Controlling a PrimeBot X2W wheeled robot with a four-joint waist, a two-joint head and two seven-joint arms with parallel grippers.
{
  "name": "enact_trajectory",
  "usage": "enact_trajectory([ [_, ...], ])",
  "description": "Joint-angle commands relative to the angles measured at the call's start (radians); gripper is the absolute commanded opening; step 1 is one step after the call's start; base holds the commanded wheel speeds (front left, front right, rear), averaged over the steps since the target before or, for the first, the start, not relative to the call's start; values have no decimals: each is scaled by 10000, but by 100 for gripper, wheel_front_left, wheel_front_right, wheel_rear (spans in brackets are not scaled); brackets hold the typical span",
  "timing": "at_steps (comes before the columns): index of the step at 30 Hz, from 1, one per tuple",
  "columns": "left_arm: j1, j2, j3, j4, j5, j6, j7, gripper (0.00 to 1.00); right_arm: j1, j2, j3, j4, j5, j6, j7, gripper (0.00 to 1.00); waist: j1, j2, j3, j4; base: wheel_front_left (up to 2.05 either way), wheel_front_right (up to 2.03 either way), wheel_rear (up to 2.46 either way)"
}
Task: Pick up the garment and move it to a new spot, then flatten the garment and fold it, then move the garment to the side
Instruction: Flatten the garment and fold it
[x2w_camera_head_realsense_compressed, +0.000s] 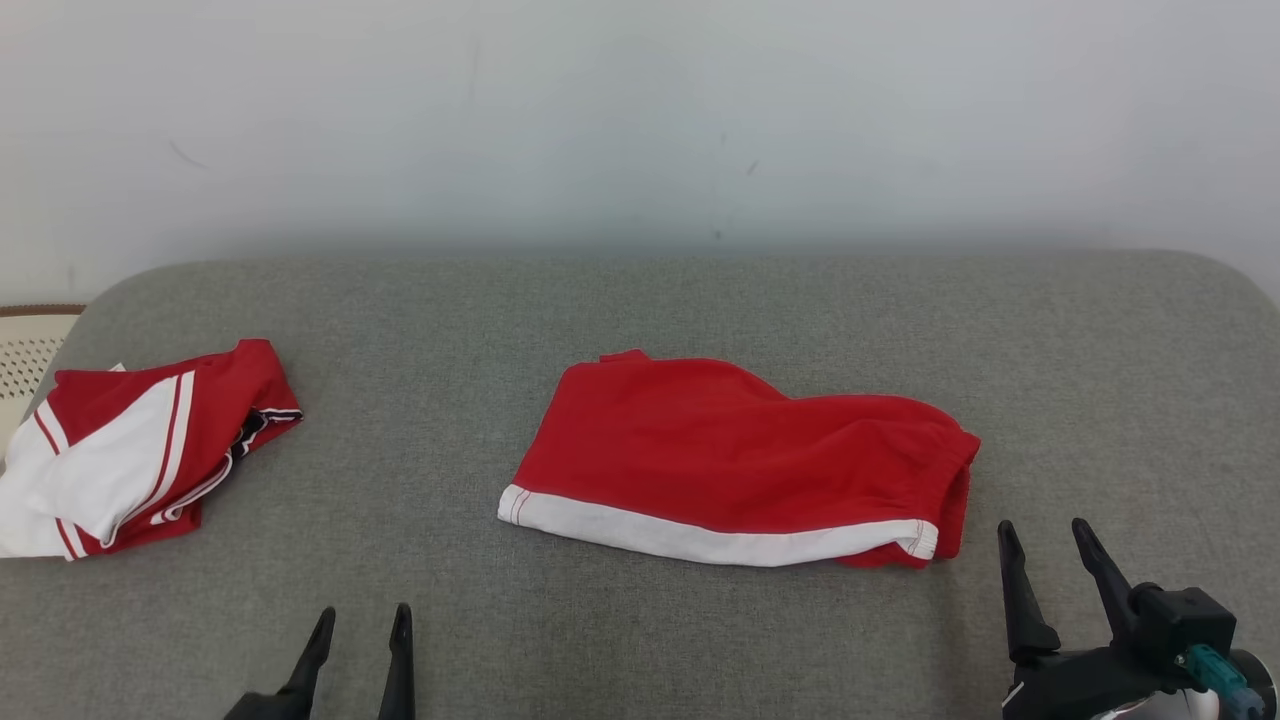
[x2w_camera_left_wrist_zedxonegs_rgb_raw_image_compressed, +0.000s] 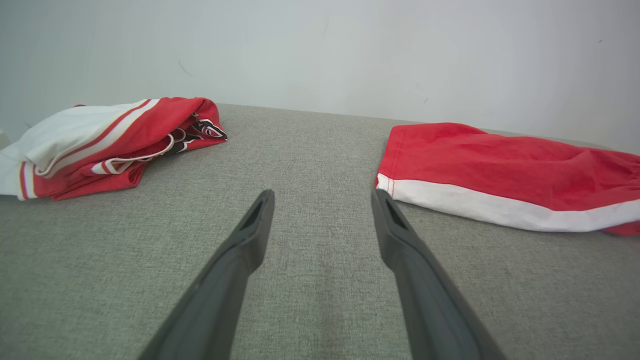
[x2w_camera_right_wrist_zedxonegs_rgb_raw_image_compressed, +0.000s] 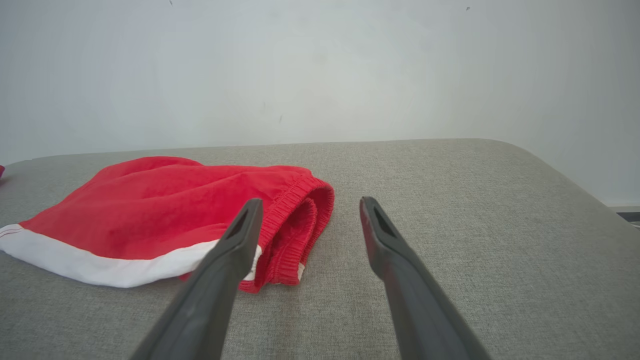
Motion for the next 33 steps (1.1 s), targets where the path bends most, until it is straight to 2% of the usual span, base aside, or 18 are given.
enact_trajectory([
  [1,315,5,91,-56,130,65,-41,100,173,136,-72,-143,-104,4,-2,100,0,0,-42,-23,0,0,0],
  [10,674,5,167,-321,312,193,-41,100,511,482,-122,-389,-166,4,-2,100,0,0,-136,-64,0,0,0],
  [25,714,5,62,-405,378,266,-41,100,505,514,35,-327,-119,4,-2,100,0,0,-97,-66,0,0,0],
  [33,382,3,-145,-455,244,91,-41,100,276,512,789,-254,474,4,-2,100,0,0,246,-50,0,0,0],
])
